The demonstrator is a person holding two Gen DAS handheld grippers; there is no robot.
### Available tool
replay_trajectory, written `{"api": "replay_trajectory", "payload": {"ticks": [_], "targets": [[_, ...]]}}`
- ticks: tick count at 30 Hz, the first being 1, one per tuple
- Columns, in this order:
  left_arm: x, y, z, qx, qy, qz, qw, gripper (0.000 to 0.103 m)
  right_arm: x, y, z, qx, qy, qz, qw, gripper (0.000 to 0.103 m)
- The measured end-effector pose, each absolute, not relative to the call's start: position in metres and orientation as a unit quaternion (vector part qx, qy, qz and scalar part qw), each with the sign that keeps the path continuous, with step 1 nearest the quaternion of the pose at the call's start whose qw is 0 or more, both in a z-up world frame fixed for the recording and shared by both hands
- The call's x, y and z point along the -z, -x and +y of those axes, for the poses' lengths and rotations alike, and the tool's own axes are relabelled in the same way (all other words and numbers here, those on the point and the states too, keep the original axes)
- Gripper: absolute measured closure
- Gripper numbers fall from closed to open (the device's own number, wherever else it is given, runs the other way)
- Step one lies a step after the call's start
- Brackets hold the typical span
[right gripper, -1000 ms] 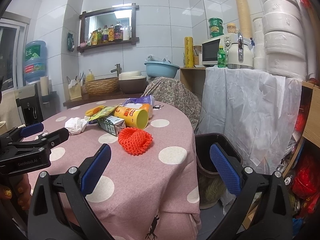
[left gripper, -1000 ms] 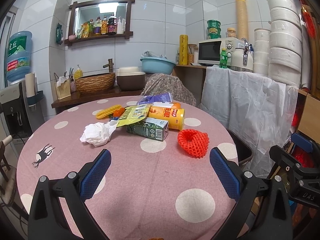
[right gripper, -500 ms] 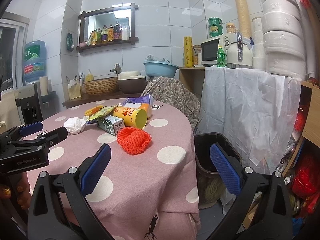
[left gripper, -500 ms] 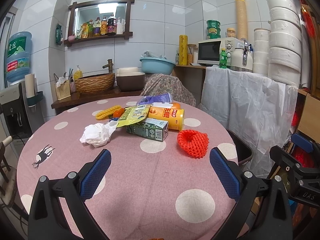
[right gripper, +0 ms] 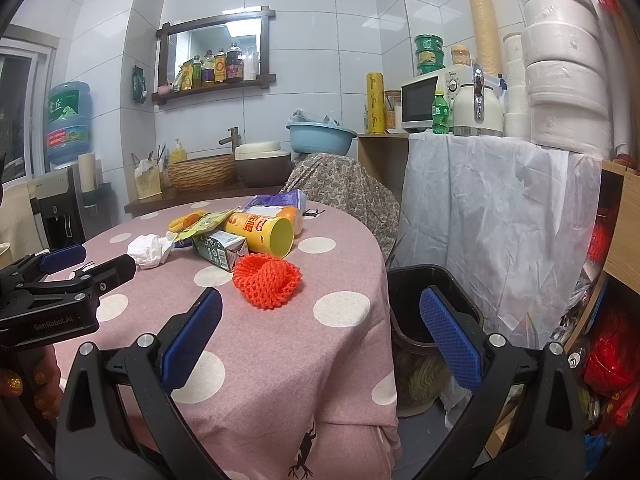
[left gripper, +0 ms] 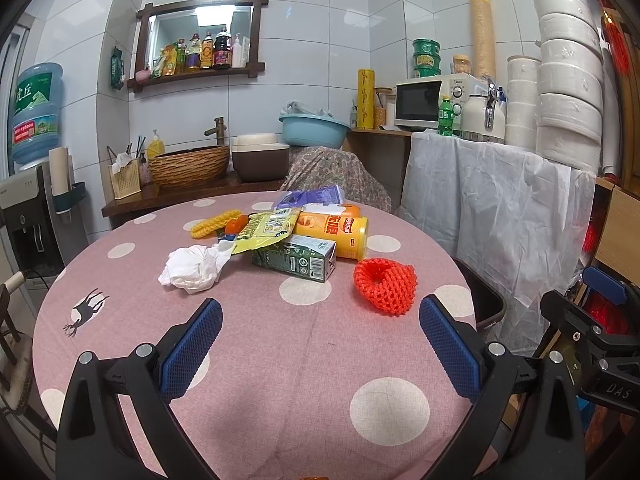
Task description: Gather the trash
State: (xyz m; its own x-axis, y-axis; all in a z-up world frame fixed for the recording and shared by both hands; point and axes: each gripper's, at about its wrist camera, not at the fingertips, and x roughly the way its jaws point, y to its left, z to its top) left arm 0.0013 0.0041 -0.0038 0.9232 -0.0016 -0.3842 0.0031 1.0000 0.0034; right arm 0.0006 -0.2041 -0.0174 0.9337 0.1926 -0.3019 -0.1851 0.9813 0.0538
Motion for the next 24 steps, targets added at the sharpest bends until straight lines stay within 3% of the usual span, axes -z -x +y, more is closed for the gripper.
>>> {"api": "replay_trajectory", "payload": {"ticks": [24], "targets": [[0.0060, -0.0022, 0.0031, 0.003, -0.003, 0.199, 0.980, 0.005, 0.0194, -0.0022, -0.2055, -0.097, -0.014, 0.160, 0.982, 0.005]]}}
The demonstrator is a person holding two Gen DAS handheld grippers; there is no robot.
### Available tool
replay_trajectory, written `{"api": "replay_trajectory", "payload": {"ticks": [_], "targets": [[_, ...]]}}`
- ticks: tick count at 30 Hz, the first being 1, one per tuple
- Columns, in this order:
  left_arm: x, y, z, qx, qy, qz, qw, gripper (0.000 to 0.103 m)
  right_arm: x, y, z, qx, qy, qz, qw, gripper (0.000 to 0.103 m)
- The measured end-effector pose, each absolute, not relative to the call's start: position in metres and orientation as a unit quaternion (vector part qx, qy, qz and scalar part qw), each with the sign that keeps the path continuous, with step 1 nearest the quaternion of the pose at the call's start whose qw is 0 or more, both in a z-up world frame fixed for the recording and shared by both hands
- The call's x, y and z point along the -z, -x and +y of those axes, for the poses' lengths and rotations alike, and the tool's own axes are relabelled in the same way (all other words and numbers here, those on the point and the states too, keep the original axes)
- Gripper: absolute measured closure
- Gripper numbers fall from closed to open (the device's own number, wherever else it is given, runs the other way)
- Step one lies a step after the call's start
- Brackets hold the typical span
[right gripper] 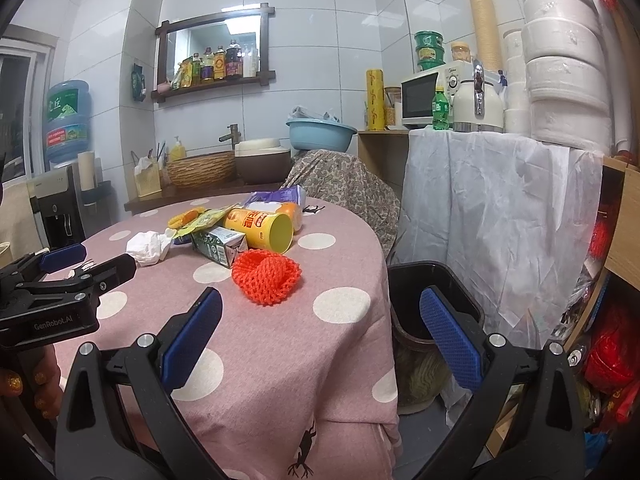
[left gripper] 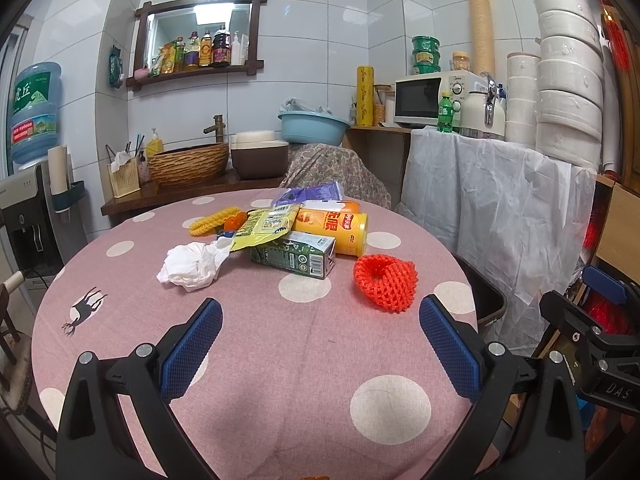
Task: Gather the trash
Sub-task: 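Grasp the red mesh net with the right tool while the left tool grasps the white tissue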
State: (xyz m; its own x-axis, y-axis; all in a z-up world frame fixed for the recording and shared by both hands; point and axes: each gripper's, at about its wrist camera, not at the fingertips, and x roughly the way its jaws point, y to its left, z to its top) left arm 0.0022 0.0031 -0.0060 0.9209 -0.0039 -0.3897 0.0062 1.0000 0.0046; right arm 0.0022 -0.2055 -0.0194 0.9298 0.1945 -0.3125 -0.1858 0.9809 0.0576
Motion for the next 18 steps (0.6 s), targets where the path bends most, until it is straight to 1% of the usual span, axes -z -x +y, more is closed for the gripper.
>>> {"api": "replay_trajectory", "payload": {"ticks": [8, 12, 14, 18], "targets": [[0.017, -0.006, 0.001, 0.004, -0.009, 0.207, 0.978, 0.005, 0.022, -0.009, -0.206, -0.100, -0.007, 0.169, 0.981, 0.005], [0.023, -0.013, 0.006, 0.011, -0.011, 0.227, 0.974, 0.005, 0.029, -0.018, -0.204, -0.117, 0.004, 0.185, 0.976, 0.005], [0.028, -0.018, 0.011, 0.014, -0.009, 0.243, 0.970, 0.005, 0.035, -0.026, -0.202, -0.128, 0.007, 0.198, 0.972, 0.005], [0.039, -0.030, 0.026, 0.011, -0.004, 0.279, 0.960, 0.005, 0.053, -0.054, -0.190, -0.169, 0.005, 0.256, 0.952, 0.005]]}}
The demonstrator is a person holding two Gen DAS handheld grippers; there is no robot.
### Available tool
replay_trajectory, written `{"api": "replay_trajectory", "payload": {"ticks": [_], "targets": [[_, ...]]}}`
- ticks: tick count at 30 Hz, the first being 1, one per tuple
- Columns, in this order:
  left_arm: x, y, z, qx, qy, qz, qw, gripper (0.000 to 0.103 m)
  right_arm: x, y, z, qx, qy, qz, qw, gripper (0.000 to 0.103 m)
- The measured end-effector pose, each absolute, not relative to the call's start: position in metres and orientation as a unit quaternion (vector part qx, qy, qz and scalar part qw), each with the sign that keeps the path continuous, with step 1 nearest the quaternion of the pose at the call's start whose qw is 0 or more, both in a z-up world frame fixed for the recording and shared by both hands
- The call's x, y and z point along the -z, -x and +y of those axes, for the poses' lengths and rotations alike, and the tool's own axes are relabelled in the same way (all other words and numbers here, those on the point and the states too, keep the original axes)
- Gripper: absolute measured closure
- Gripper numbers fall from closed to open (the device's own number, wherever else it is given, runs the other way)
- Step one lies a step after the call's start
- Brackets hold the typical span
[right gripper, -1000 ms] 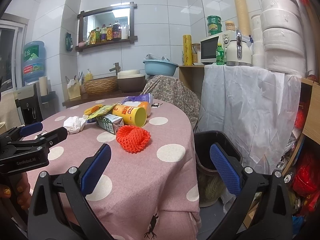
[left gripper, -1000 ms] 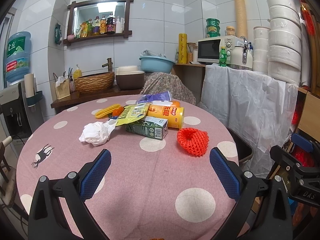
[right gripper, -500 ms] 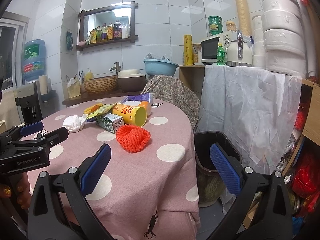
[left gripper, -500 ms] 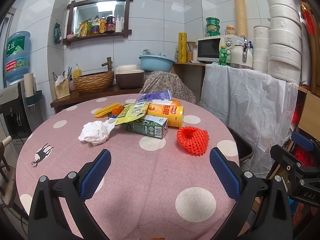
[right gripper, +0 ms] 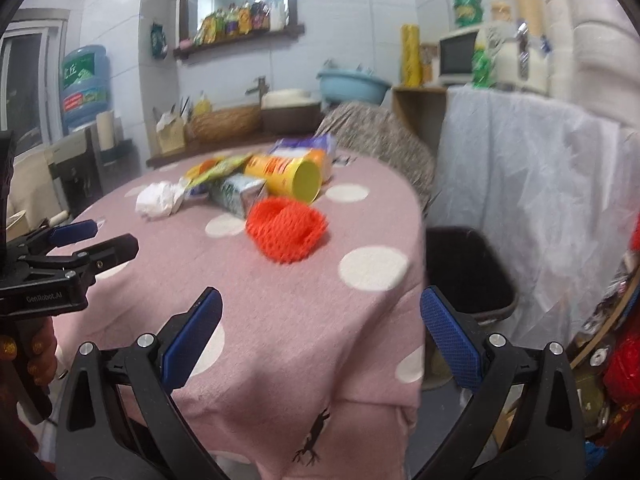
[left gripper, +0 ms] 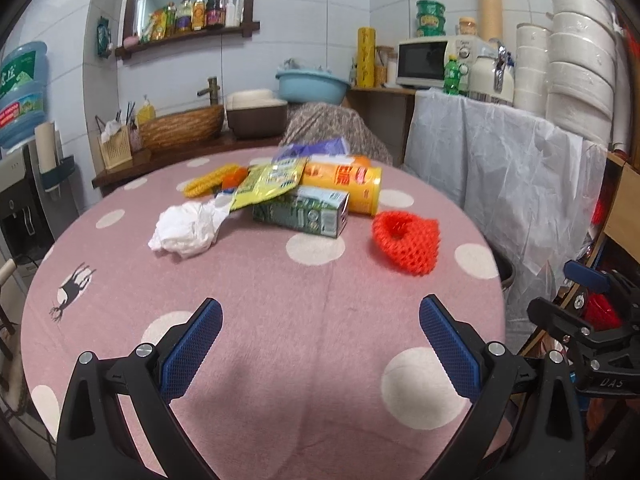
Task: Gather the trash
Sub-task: 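Grasp the red mesh net with the right tool while the left tool grasps the white tissue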
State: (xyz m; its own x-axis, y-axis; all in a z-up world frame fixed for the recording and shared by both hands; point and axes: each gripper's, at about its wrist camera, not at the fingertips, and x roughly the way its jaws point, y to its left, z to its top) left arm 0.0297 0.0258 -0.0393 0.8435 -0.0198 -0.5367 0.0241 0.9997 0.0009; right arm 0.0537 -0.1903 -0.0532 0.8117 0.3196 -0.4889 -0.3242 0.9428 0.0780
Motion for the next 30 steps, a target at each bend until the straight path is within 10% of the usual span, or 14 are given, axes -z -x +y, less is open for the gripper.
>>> {"api": "replay_trajectory", "payload": {"ticks": [19, 30], "targets": [[0.026, -0.105, 0.130, -0.032, 0.001, 0.340, 0.940, 0.005, 0.058, -0.187, -0.119, -0.230, 0.062, 0.357, 0.903, 0.006], [0.039, -0.135, 0.170, -0.037, 0.043, 0.375, 0.925, 0.005, 0.072, -0.211, -0.108, -0.224, 0.094, 0.374, 0.895, 0.068]]}}
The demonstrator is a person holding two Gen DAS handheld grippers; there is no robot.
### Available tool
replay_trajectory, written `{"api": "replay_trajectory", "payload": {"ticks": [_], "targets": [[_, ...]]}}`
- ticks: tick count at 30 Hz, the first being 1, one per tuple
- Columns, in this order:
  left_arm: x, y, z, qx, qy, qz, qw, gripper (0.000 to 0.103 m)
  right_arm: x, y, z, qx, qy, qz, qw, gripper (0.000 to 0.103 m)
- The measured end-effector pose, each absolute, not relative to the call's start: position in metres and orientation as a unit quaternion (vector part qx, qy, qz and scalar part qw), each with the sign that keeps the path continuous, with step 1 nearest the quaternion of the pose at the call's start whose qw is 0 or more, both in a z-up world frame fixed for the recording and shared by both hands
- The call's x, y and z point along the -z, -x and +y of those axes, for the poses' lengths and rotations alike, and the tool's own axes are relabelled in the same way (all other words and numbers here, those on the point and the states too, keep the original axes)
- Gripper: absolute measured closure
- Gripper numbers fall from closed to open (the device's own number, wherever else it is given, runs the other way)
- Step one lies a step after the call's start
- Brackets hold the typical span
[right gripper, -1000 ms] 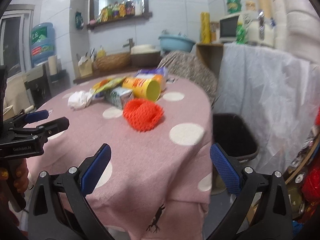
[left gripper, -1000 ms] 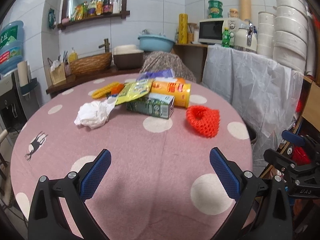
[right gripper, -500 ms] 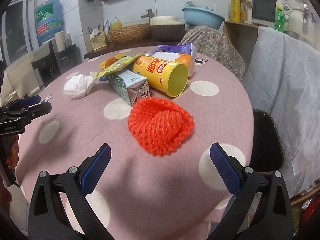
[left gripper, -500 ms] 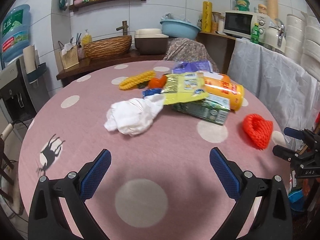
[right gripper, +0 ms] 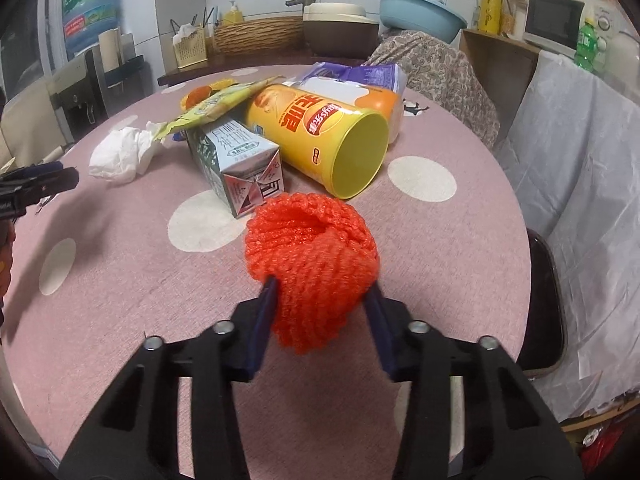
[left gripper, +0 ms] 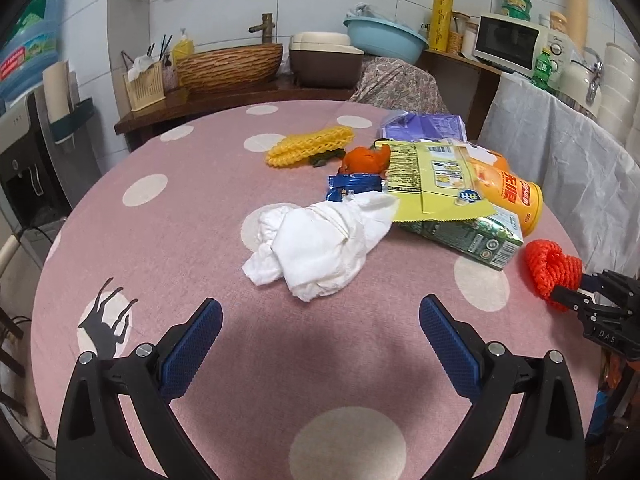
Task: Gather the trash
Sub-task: 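Grasp the red mesh net with the right tool while the left tool grasps the white tissue, then carry both items over the black bin and open both tools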
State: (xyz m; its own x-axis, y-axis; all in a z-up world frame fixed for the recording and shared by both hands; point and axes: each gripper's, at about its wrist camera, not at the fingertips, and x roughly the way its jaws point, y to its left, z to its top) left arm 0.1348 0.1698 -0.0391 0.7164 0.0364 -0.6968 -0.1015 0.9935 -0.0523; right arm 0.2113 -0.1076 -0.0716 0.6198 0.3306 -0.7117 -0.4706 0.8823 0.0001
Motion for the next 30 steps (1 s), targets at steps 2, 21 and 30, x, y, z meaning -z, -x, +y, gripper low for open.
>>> {"api": "replay_trajectory", "payload": {"ticks": [2, 21, 30], "targets": [[0.041, -0.141, 0.172, -0.041, 0.038, 0.378, 0.924, 0.005, 0.071, -0.211, -0.108, -0.227, 0.095, 0.369, 0.896, 0.073], [0.058, -0.153, 0.182, -0.031, 0.092, 0.387, 0.917, 0.095, 0.061, -0.188, -0.111, -0.243, 0.087, 0.333, 0.907, 0.076], [0.040, -0.104, 0.165, 0.011, 0.107, 0.345, 0.933, 0.097, 0.056, -0.171, -0.111, -0.262, 0.094, 0.310, 0.909, 0.076]]}}
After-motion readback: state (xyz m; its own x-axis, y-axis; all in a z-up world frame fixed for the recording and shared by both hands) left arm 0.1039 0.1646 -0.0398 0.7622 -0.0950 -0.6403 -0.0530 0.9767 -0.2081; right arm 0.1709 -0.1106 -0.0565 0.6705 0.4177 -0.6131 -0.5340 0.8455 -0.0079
